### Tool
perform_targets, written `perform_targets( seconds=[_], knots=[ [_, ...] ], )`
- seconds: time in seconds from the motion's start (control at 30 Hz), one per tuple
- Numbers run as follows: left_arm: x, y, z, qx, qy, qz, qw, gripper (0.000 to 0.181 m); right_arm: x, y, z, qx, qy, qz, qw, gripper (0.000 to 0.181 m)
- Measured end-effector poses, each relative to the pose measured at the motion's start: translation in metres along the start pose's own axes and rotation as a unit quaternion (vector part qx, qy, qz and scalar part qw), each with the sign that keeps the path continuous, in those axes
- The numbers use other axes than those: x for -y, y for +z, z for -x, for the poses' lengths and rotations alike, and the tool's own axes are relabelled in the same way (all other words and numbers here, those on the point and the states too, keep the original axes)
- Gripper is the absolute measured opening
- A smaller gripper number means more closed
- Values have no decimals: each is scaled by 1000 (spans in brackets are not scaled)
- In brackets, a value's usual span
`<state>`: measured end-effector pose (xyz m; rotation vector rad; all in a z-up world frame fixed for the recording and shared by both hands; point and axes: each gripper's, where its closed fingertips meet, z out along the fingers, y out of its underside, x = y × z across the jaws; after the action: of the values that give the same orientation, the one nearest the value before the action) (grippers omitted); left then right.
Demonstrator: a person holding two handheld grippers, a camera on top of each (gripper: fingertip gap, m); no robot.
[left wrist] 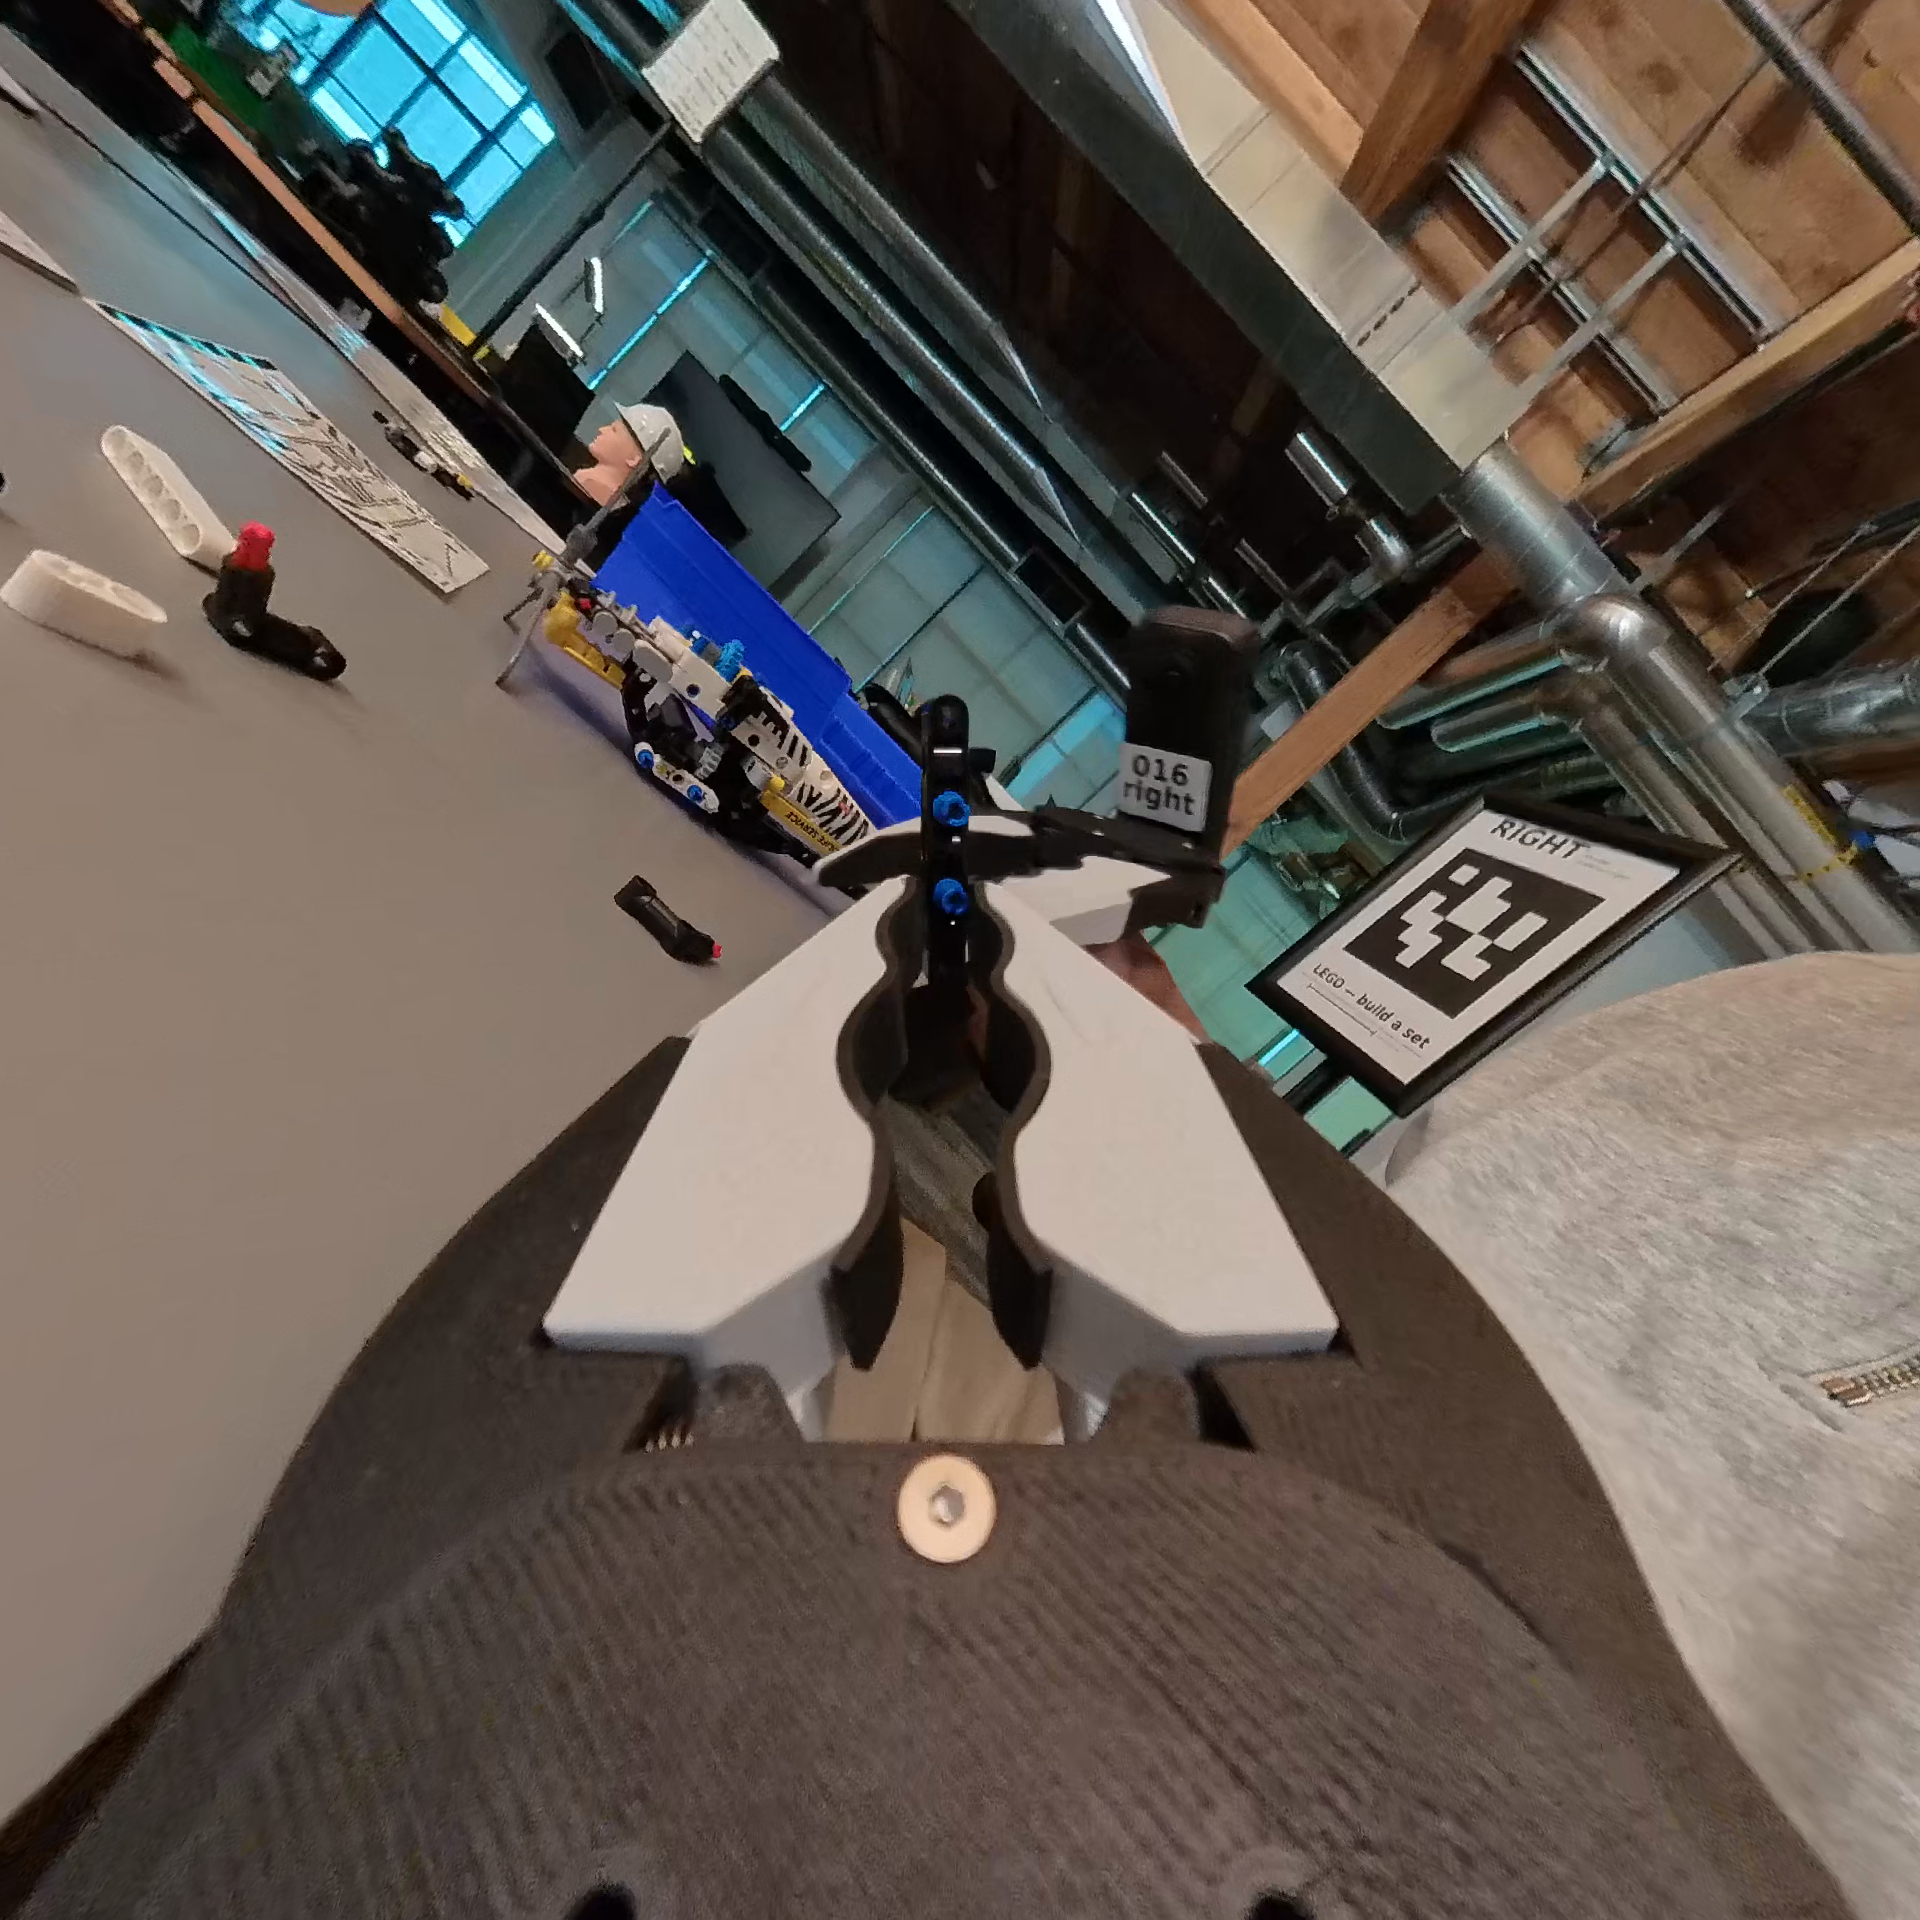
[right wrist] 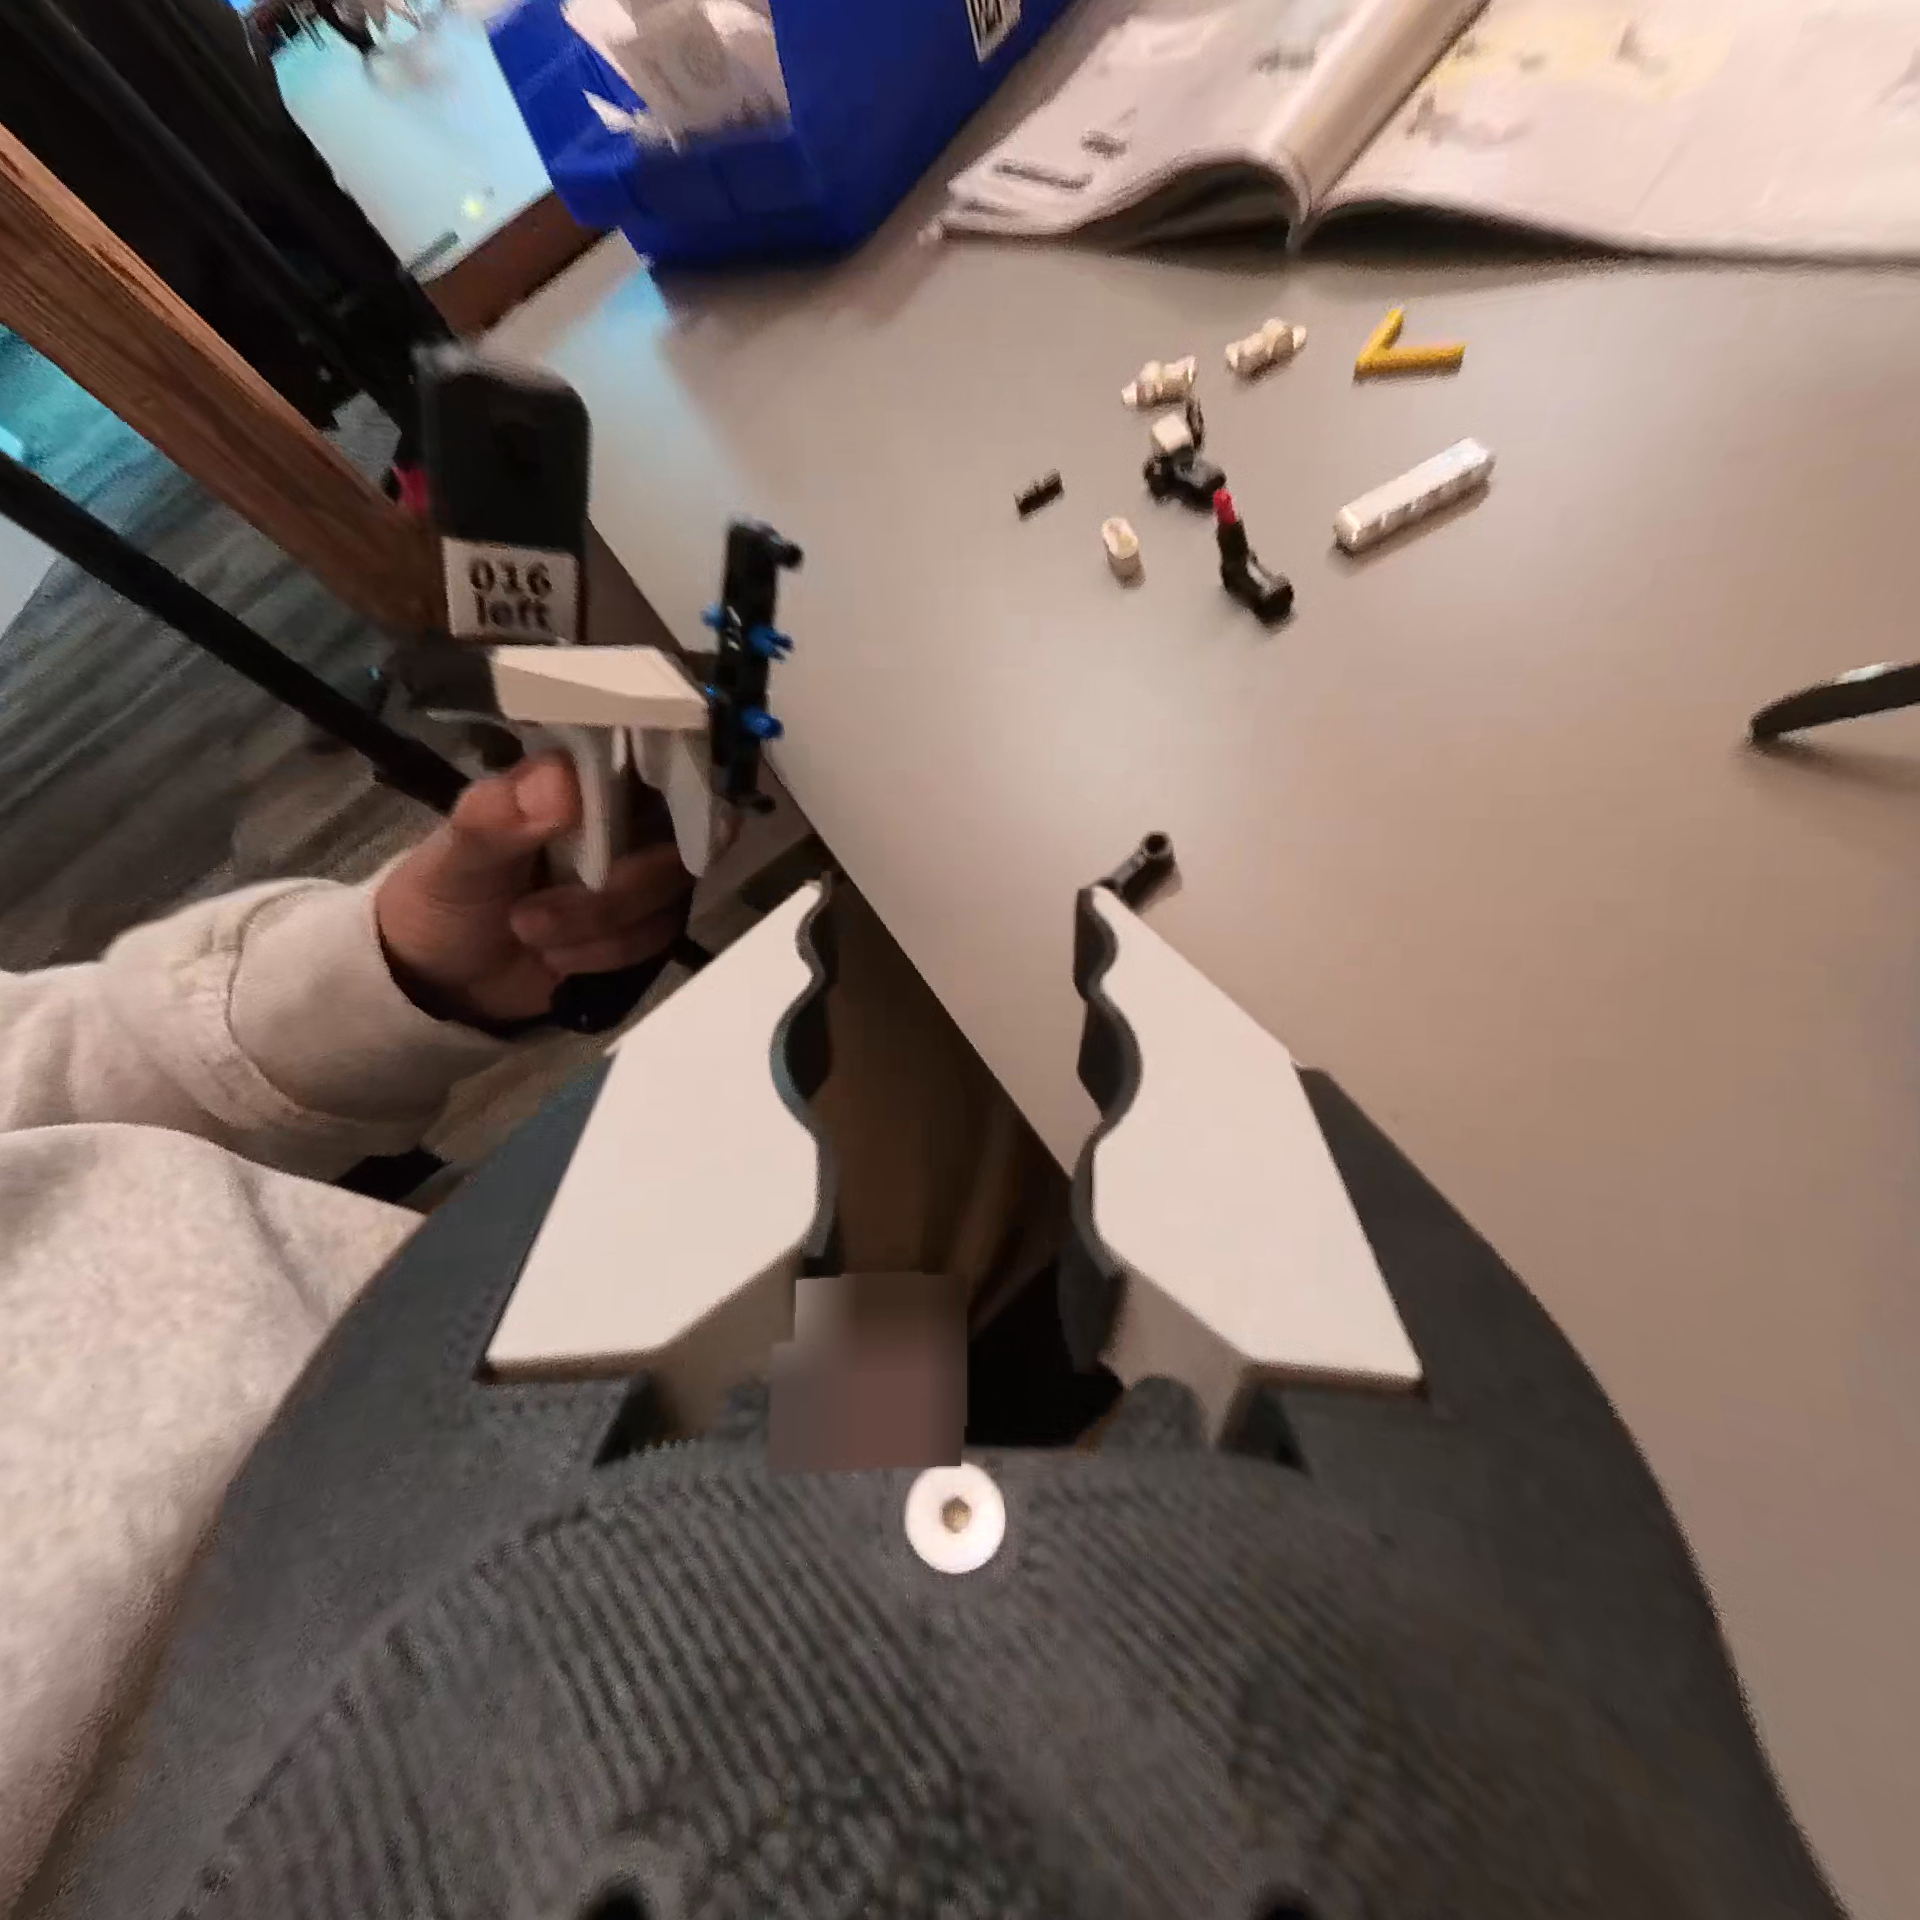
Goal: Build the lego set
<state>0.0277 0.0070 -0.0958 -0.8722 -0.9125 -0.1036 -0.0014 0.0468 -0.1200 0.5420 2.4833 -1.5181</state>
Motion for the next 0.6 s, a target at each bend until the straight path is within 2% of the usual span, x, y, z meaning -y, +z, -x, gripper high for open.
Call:
perform_targets(
  seconds=[0.17, 0.27, 0.4, 0.5, 0.6],
  knots=[
    [4, 0, 11, 43, -40, -42, 997, 8, 25, -4, 32, -25, -104, -97, 989, 34],
    [4, 1, 15, 63, -70, -73, 993, 5, 18, 8, 42, -89, -204, -80, 972, 34],
    [-1, 9, 12, 69, -88, -96, 989, 4, 6, 23, 36, -178, -325, -22, 929, 37],
    [-5, 15, 8, 68, -93, -94, 989, 4, 7, 25, 28, -230, -374, -5, 898, 31],
    [-5, 16, 5, 70, -85, -91, 990, 5, 10, 20, 26, -250, -391, -6, 886, 17]
  ],
)
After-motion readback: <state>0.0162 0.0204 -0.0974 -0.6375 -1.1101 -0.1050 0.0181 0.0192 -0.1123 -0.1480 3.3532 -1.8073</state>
